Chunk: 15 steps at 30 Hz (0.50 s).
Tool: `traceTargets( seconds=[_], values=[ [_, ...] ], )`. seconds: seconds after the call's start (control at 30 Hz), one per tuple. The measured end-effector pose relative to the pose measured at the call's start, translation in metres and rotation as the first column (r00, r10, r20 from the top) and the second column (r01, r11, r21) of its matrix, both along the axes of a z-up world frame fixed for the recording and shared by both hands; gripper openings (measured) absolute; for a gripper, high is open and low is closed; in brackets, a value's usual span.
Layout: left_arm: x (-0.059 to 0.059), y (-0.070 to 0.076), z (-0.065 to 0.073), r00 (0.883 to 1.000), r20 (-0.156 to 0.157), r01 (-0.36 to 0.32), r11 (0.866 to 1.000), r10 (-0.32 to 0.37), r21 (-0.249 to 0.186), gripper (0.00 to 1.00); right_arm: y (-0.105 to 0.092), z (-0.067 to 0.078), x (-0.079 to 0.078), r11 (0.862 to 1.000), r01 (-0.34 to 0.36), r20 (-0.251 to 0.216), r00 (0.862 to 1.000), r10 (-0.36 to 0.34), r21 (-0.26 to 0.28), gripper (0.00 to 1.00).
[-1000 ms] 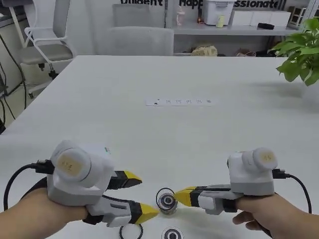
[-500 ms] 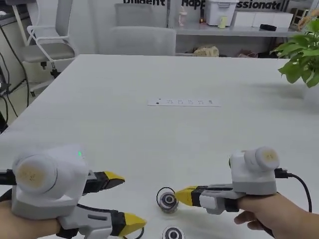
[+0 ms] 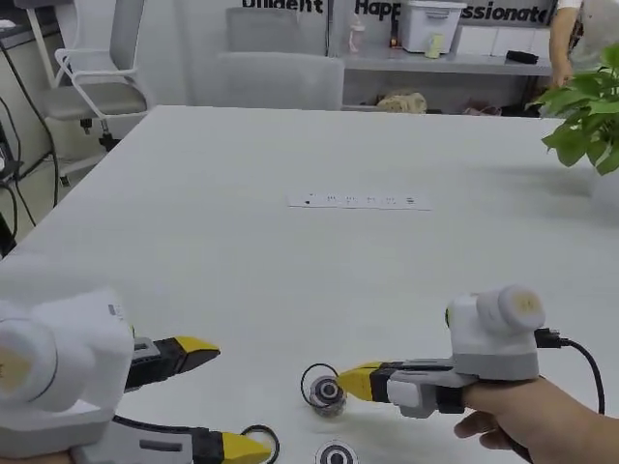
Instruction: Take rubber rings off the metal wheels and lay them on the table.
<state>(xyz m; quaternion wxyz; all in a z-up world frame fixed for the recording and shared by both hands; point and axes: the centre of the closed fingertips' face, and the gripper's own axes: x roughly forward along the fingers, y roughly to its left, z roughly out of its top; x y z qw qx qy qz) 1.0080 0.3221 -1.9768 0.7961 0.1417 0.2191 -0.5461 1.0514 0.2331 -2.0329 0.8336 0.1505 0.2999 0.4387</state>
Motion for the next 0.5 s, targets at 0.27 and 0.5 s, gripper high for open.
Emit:
traceTargets(
  seconds=[0.27, 0.5],
  values=[
    [-0.006, 0.005, 0.005, 1.000, 0.016, 0.000, 1.000, 0.000, -0.006, 0.69, 0.004, 0.006, 0.000, 1.000, -0.001, -0.011, 1.000, 0.001, 0.027, 0.00],
    [-0.009, 0.013, 0.009, 1.000, 0.017, -0.012, 1.000, 0.012, -0.017, 0.71, 0.012, 0.014, 0.000, 0.999, -0.006, -0.011, 1.000, 0.007, 0.045, 0.00]
  ],
)
